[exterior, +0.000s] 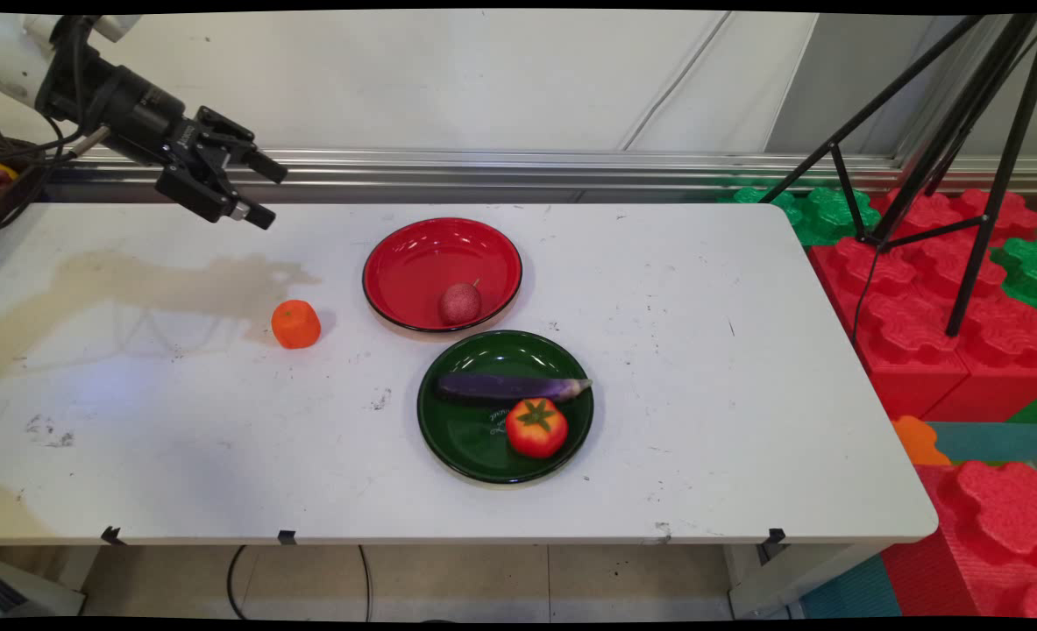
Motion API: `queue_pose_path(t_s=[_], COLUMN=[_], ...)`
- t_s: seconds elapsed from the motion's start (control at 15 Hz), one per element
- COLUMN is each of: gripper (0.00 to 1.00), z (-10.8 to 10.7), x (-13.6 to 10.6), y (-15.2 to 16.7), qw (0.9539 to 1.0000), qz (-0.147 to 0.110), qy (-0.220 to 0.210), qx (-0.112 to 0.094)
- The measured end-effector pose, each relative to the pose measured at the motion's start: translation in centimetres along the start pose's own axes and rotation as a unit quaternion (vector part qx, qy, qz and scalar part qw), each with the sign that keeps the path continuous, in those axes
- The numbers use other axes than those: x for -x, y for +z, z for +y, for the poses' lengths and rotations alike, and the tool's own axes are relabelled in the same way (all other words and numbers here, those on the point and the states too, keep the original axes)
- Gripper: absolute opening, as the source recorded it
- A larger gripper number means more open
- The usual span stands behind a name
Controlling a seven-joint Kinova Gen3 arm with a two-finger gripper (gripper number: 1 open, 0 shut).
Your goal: Pick up the eggplant from the green plate
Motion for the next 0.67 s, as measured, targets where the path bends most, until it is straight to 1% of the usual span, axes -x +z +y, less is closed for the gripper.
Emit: queue_pose_path(t_s=[0.33, 0.67], gripper=[1.00, 1.00], z=[2.3, 4.0], x=[-2.6, -4.5], y=[2.2, 5.1], qw=[0.9994, 0.9983], qz=[0.014, 0.018], qy=[0.018, 0.033], qx=[0.027, 0.044])
